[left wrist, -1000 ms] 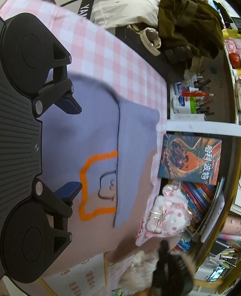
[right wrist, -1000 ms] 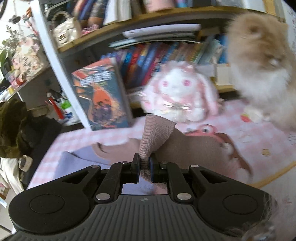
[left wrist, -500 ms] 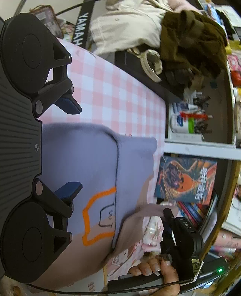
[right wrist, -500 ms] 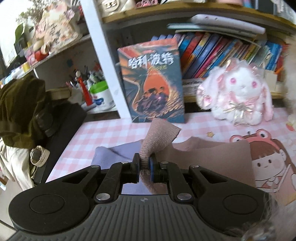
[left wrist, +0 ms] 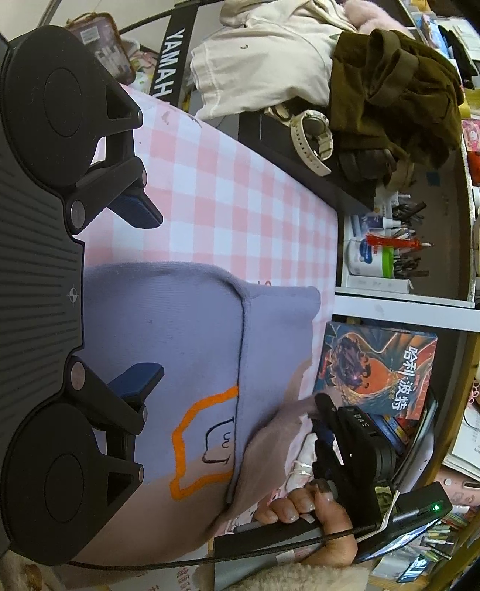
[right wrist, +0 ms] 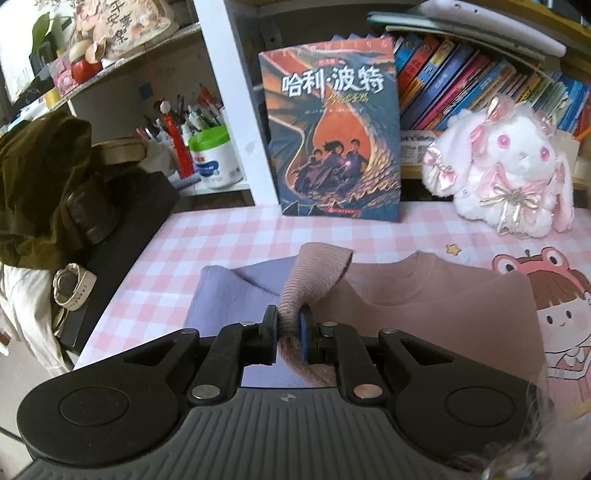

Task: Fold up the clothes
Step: 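Fold the mauve sleeve across the sweater body with the right tool and release, then move both open tools to the sweater hem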

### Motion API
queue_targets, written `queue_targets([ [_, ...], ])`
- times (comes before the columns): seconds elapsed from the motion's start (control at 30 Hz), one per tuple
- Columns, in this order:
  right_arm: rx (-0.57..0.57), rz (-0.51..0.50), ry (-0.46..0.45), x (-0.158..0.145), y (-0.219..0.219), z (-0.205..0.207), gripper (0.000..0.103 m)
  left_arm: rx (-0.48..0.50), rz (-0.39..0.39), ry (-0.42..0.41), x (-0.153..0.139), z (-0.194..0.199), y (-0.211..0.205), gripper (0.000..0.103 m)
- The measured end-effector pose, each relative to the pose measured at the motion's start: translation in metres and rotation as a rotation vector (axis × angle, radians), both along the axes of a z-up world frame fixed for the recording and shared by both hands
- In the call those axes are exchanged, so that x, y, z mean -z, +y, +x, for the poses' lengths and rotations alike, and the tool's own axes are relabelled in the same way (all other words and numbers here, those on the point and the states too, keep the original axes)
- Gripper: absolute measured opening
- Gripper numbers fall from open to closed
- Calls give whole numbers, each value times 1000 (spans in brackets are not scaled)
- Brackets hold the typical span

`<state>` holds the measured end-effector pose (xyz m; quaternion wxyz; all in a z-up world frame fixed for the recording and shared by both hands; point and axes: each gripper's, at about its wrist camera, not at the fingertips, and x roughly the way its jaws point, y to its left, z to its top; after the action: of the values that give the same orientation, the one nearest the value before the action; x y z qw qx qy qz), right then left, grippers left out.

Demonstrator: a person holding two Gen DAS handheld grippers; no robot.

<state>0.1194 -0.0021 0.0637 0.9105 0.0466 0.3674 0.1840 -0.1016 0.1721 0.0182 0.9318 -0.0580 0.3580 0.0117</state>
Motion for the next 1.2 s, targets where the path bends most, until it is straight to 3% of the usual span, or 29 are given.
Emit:
queue_targets([
  [0.03,-8,10,5,0,0,0,23,-1,0,-2,0,0,0,82],
  [0.07,-15,30,7,-1,-2,-2,39,-2,-2,-4,0,1,0,82],
  [0.1,-23,50,10,-2,-4,-3,45,-2,-3,-5,0,1,0,82],
  [0.37,-15,81,29,-8,-28,-28,47,41,-29,-10,2,4,-4,82],
  [0.67,31,-40,59,17,-90,-103,57,62,-69,11,10,10,-7,82],
  [0.8,106,-73,117,32,-126,-130,58,70,-78,26,14,8,-16,82],
  [1.0,208,-70,173,43,-173,-164,58,49,-69,49,16,-1,-28,82],
  [1.2,229,-32,216,51,-201,-192,58,-6,-49,74,14,-18,-36,82],
])
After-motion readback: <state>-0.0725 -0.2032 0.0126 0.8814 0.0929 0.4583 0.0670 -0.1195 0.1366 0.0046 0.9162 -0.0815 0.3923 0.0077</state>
